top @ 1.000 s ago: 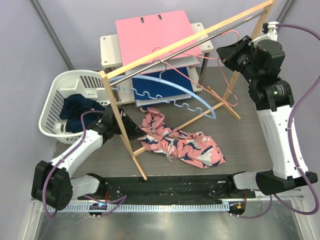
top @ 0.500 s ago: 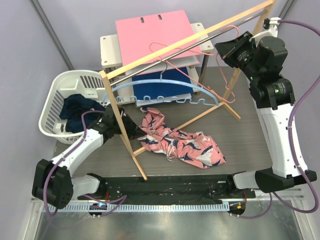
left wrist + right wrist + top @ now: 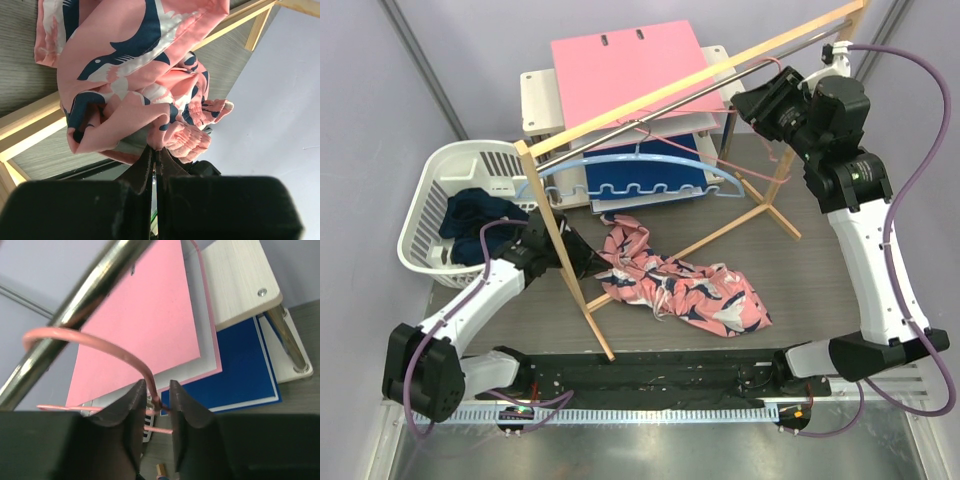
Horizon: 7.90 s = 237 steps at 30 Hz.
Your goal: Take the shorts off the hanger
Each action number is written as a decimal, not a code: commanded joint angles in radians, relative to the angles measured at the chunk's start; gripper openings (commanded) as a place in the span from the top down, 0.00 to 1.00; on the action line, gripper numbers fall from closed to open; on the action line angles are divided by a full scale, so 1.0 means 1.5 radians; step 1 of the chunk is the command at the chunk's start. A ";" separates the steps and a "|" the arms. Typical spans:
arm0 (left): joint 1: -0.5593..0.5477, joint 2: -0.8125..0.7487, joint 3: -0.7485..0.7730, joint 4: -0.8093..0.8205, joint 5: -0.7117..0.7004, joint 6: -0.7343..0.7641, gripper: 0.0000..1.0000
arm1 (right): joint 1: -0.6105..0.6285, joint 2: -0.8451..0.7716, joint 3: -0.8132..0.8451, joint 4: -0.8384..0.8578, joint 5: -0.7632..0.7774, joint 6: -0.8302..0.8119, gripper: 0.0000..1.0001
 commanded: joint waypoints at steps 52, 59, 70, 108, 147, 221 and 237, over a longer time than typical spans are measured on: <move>0.142 -0.228 0.026 -0.158 -0.070 0.006 1.00 | 0.004 -0.248 -0.154 -0.033 0.052 -0.117 0.00; 0.180 -0.224 0.065 -0.194 -0.074 0.036 1.00 | 0.004 -0.399 -0.284 -0.055 0.118 -0.123 0.00; 0.214 -0.197 0.166 -0.238 -0.107 0.068 1.00 | 0.004 -0.560 -0.401 -0.162 0.181 -0.032 0.00; 0.229 0.049 0.904 0.050 -0.660 0.389 1.00 | 0.003 -0.460 -0.449 -0.161 0.037 -0.092 0.00; 0.391 0.325 1.010 0.202 -0.374 0.184 0.99 | 0.004 -0.351 -0.427 -0.162 0.031 -0.063 0.01; 0.500 0.037 0.333 -0.325 -0.276 -0.083 0.00 | 0.056 -0.379 -0.495 -0.145 -0.122 -0.051 0.01; 0.294 -0.404 0.091 -0.214 0.028 0.245 0.00 | 0.063 -0.418 -0.562 -0.128 -0.141 -0.031 0.00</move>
